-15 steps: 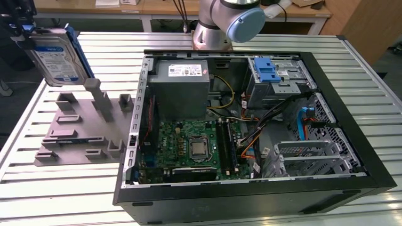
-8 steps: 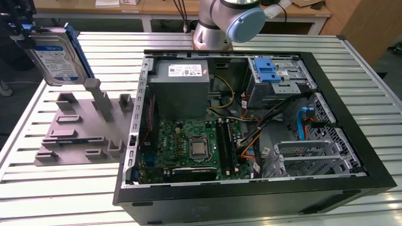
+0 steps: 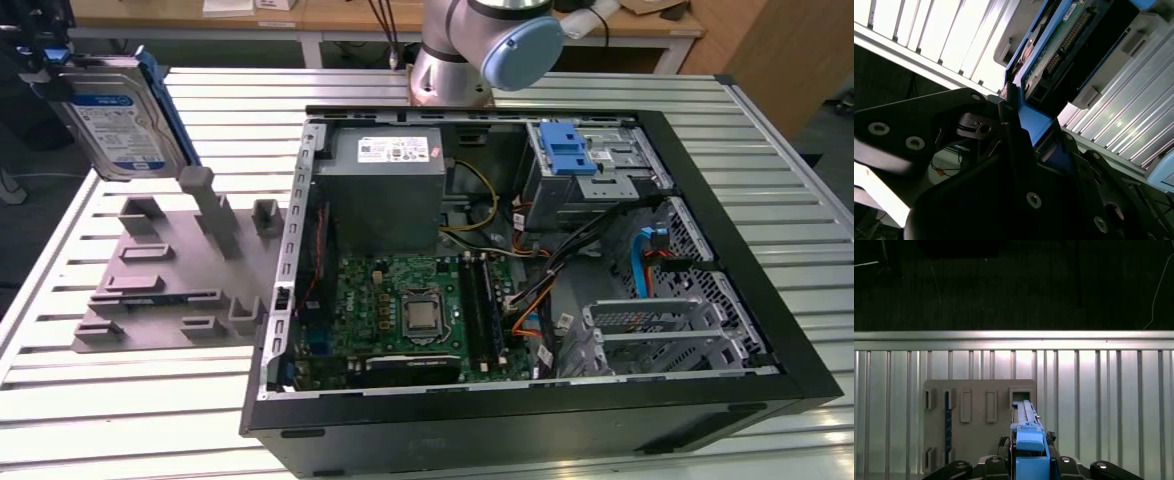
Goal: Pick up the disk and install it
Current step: 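Pick up the disk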
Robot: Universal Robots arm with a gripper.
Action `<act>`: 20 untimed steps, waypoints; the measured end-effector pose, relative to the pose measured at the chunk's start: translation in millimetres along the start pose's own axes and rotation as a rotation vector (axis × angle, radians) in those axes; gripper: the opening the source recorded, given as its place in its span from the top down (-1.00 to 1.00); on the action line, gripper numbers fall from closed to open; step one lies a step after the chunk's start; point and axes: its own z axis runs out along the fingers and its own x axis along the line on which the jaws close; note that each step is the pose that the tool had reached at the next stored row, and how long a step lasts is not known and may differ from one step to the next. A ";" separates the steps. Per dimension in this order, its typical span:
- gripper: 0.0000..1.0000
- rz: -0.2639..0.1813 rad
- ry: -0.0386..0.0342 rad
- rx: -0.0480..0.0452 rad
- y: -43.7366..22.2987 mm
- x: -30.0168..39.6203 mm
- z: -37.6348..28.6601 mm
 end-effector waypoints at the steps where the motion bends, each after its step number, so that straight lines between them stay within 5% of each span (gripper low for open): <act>1: 0.27 0.000 0.0000 0.0000 0.0 0.0 -0.3; 20: 0.27 0.000 0.0000 -0.0001 0.1 0.0 -5.0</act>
